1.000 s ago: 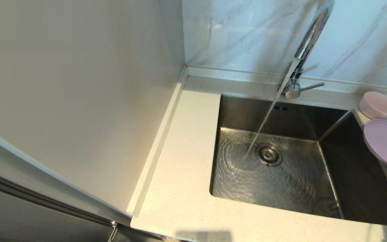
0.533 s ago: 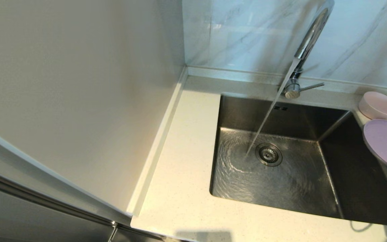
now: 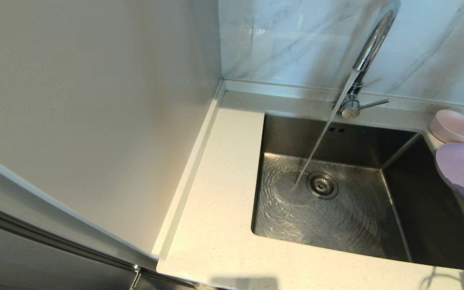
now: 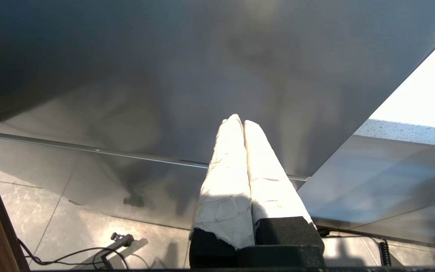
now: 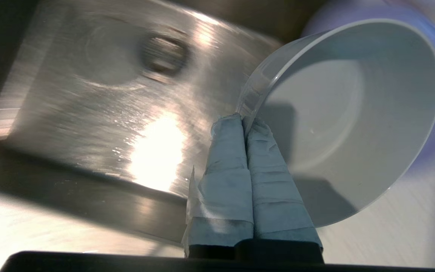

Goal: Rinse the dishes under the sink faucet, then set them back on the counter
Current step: Rinse the bowl

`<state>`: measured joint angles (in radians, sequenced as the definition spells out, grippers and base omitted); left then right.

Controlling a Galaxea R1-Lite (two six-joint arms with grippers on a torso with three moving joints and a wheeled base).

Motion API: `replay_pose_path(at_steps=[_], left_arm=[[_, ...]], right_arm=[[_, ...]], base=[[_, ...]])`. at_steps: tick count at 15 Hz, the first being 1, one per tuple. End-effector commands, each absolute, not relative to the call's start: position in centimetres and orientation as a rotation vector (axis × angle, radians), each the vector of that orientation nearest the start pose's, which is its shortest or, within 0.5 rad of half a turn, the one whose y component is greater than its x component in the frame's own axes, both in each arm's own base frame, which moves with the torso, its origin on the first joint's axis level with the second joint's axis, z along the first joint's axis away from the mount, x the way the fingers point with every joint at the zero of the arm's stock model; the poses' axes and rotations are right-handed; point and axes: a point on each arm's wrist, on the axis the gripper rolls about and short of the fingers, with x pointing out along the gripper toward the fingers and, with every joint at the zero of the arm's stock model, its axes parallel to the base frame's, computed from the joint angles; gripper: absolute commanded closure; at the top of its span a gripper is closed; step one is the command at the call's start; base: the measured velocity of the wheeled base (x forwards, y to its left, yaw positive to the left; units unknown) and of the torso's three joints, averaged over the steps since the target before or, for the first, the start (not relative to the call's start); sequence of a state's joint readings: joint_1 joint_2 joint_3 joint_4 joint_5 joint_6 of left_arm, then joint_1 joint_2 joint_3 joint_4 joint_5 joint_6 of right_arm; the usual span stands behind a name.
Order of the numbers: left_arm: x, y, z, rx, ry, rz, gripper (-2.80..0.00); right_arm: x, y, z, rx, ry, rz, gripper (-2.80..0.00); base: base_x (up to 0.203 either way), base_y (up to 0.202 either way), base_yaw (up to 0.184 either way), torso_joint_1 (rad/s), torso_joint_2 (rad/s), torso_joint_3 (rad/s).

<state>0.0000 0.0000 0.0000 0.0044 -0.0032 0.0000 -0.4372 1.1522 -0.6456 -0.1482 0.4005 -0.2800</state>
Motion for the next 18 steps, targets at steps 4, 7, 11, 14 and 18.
replay_pose_path(at_steps=[4,7,11,14,18], left_arm=[[-2.3,0.0,7.5,0.0,0.005,-0.003,0.0],[-2.3,0.0,7.5,0.0,0.005,-0.005,0.0],[-2.3,0.0,7.5,0.0,0.005,-0.003,0.0],[-2.3,0.0,7.5,0.0,0.005,-0.004,0.0],[-2.3,0.0,7.5,0.0,0.005,-0.003,0.0]], right_arm=[[16.1,-0.7,29.1,-0.139,0.258,0.584,0.0],[18.6,2.7,31.1,-0.122,0.354,0.803,0.0],[21.7,6.0,30.3,-0.12,0.453,0.955,0.0],[23.7,7.2,29.9,-0.105,0.527,0.987,0.0],[27.5,8.0,29.9,-0.06,0.555,0.96,0.0]], base=[[0.0,0.0,0.0,0.0,0.0,0.0],[0.0,0.0,0.0,0.0,0.0,0.0],[0.0,0.0,0.0,0.0,0.0,0.0],[0.0,0.0,0.0,0.0,0.0,0.0],[0.0,0.0,0.0,0.0,0.0,0.0]])
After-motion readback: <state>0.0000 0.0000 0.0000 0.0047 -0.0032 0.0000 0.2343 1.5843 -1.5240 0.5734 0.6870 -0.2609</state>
